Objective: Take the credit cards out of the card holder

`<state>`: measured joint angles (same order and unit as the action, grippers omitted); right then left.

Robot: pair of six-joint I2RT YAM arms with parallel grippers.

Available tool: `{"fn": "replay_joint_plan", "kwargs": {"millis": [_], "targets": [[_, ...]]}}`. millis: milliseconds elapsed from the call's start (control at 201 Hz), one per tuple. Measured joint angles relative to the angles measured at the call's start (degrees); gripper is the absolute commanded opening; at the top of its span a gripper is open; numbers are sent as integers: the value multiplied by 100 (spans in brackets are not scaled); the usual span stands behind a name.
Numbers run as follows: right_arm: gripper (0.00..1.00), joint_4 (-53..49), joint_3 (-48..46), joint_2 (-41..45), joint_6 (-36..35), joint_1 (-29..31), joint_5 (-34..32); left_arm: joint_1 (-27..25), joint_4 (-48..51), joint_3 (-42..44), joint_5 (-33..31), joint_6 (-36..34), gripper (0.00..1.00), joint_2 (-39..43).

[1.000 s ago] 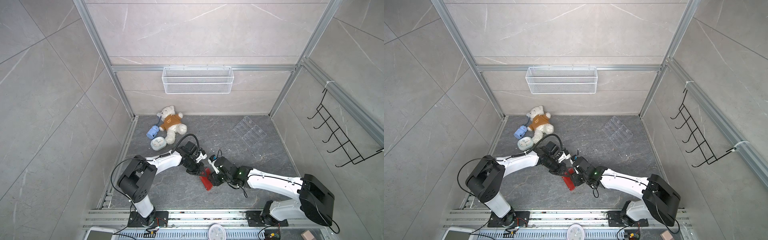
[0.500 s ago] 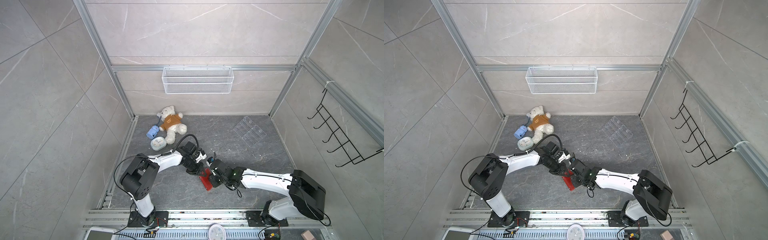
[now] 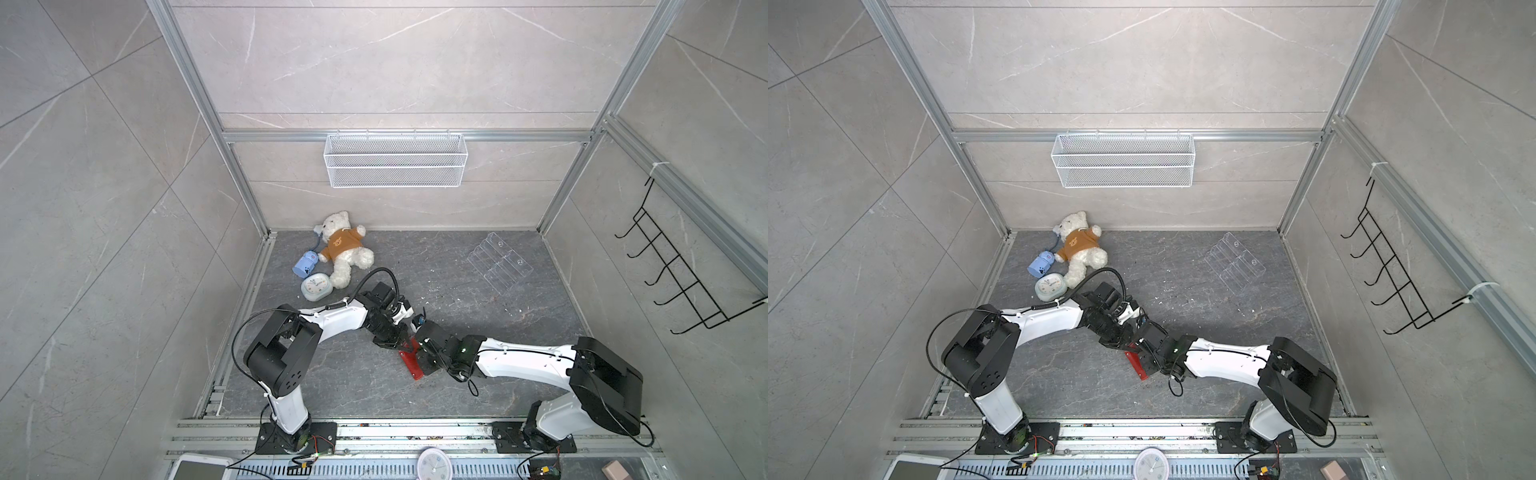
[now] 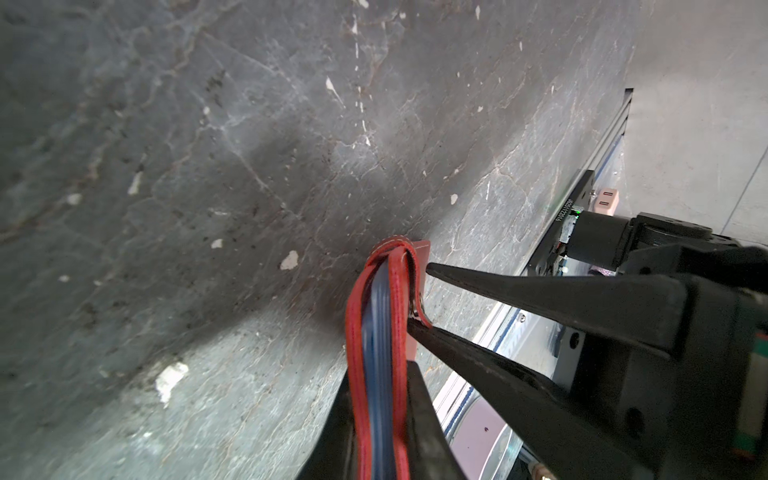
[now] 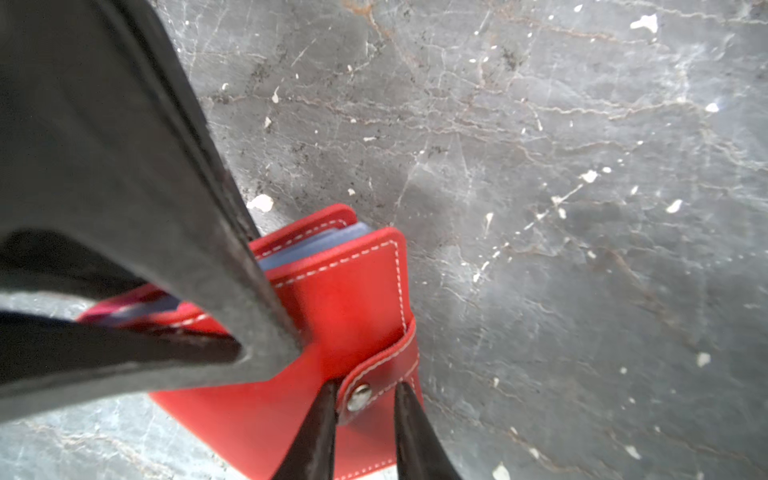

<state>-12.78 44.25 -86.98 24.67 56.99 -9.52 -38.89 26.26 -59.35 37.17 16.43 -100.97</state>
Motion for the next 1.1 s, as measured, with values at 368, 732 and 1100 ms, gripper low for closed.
{"fn": "replay_joint_plan", "kwargs": {"millis": [368,732,1100], "targets": [[33,365,-210,-92,323,-22,-9,-66,-240,328,-833,632,76,52],[51,337,-361,774,710,-223,334,-101,-1088,1449,-1858,2280,90,1683],[41,452,-533,892,691,-1121,1217,-898,-3123,3237,-2085,4684,71,2544]]}}
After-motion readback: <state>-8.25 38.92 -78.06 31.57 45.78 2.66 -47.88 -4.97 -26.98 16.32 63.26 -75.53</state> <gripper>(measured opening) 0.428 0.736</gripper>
